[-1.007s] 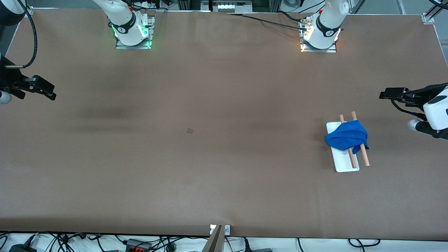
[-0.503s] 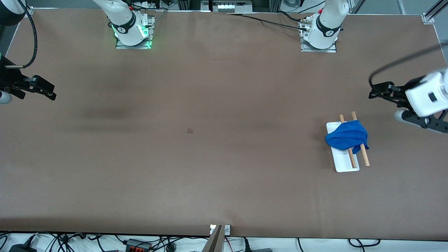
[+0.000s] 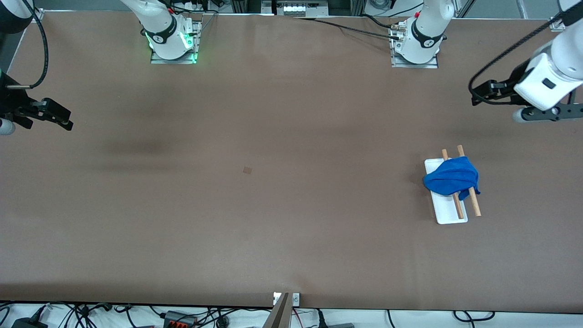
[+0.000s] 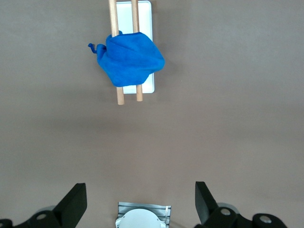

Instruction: Pass towel and hang on rack

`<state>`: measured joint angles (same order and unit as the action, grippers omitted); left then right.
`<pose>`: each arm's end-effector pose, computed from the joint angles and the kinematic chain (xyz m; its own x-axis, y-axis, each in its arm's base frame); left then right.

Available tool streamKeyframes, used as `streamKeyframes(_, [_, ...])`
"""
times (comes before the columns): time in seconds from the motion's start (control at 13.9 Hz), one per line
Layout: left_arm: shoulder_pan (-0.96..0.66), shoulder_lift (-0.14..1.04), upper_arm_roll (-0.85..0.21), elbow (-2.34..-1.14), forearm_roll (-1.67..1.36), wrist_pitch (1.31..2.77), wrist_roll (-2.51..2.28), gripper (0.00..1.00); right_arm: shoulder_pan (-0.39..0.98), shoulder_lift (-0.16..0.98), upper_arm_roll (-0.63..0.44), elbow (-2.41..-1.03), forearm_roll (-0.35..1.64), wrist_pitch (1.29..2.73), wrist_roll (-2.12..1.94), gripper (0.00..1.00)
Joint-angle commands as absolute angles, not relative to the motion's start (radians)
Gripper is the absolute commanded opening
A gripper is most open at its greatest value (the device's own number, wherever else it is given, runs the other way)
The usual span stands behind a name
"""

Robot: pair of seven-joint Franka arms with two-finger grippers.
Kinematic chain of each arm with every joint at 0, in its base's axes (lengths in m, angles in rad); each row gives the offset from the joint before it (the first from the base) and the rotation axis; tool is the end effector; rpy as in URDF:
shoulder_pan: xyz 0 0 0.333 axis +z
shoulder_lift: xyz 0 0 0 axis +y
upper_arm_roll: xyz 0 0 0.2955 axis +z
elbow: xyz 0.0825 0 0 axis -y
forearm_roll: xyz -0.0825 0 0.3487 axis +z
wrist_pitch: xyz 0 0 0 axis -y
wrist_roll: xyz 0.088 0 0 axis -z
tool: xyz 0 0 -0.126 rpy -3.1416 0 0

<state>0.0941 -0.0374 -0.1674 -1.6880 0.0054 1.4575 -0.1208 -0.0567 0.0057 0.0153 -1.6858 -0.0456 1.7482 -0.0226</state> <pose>0.4865 -0.0363 0.5450 0.9805 0.0507 -0.1896 0.0449 -0.9984 -0.0347 0.5346 -0.0271 0.5472 0.9984 -0.0107 0.0555 -0.0133 -0.9988 0.0464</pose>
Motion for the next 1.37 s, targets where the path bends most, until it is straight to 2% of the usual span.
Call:
streamKeyframes(0.0, [0.087,-0.075,-0.146,-1.735,0.008,1.489,-0.043,1.0,-0.072,-0.002,0.031,-1.683,-0.034,1.74,-0.026,1.0])
streamKeyframes(0.58, [0.09,-0.107,-0.138,-1.766,-0.066,1.515,-0.288,1.0,-0.069,-0.002,0.031,-1.684,-0.034,1.738,-0.026,1.0])
streamKeyframes(0.79, [0.061,-0.107,-0.06,-1.758,-0.092,1.534,-0.273,1.0,-0.069,-0.002,0.029,-1.684,-0.034,1.736,-0.026,1.0])
streamKeyframes(1.29, [0.025,-0.109,-0.072,-1.727,-0.026,1.512,-0.246,1.0,-0.071,-0.002,0.029,-1.683,-0.034,1.738,-0.026,1.0])
